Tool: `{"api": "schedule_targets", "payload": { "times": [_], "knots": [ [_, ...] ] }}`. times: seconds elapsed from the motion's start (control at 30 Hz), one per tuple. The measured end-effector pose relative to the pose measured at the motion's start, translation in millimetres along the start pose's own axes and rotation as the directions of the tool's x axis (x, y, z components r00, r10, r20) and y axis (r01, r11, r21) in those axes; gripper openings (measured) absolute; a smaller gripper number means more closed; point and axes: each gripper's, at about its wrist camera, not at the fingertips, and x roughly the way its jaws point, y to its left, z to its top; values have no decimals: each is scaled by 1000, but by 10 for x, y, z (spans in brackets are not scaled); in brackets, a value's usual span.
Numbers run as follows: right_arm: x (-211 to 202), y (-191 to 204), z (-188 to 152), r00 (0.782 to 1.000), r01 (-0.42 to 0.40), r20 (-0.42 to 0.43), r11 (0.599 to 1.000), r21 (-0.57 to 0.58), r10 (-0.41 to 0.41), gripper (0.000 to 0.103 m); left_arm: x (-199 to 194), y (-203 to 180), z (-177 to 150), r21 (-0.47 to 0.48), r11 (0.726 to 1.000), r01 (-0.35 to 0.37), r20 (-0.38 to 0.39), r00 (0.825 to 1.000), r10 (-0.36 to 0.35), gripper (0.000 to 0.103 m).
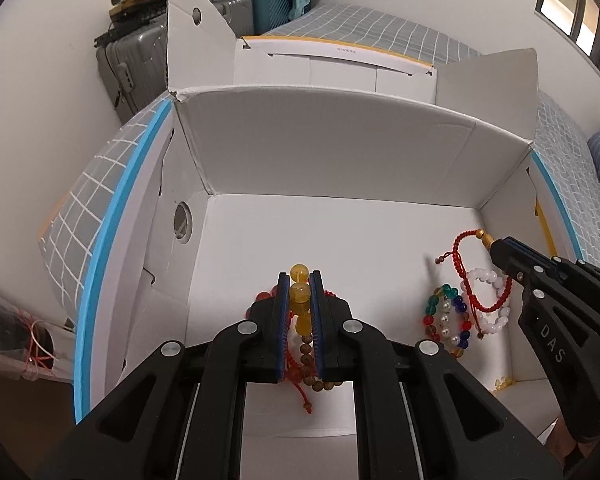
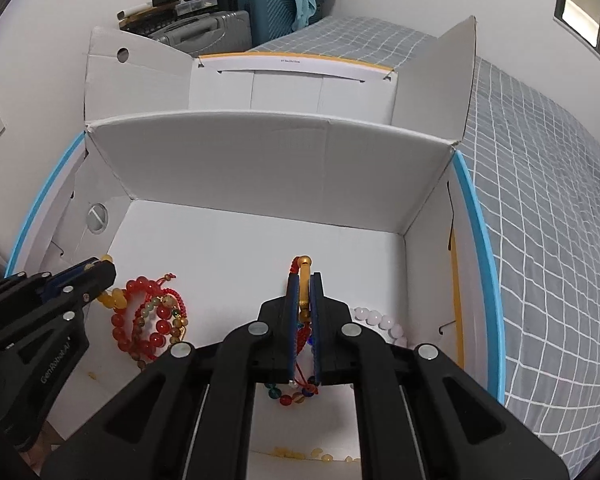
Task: Organize jewelry
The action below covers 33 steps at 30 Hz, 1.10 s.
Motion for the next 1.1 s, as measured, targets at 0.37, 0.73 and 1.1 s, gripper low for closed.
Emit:
{"api": "schedule_targets", "payload": {
  "times": [0.37, 0.73, 1.1],
  "knots": [
    [-450, -122, -87, 988, 3, 154, 999, 34, -8, 69, -291, 33, -28, -26, 999, -31, 99, 994, 34, 63],
    [-1054, -370, -651, 955, 12, 295, 997, 74, -33, 95, -1016, 98, -480, -4, 999, -49, 317, 947, 48, 97],
    [-1247, -225, -1289, 939, 54, 335, 995, 83, -79, 95, -1130, 71, -1081, 29, 1000, -1, 310, 951, -8, 97]
  ]
}}
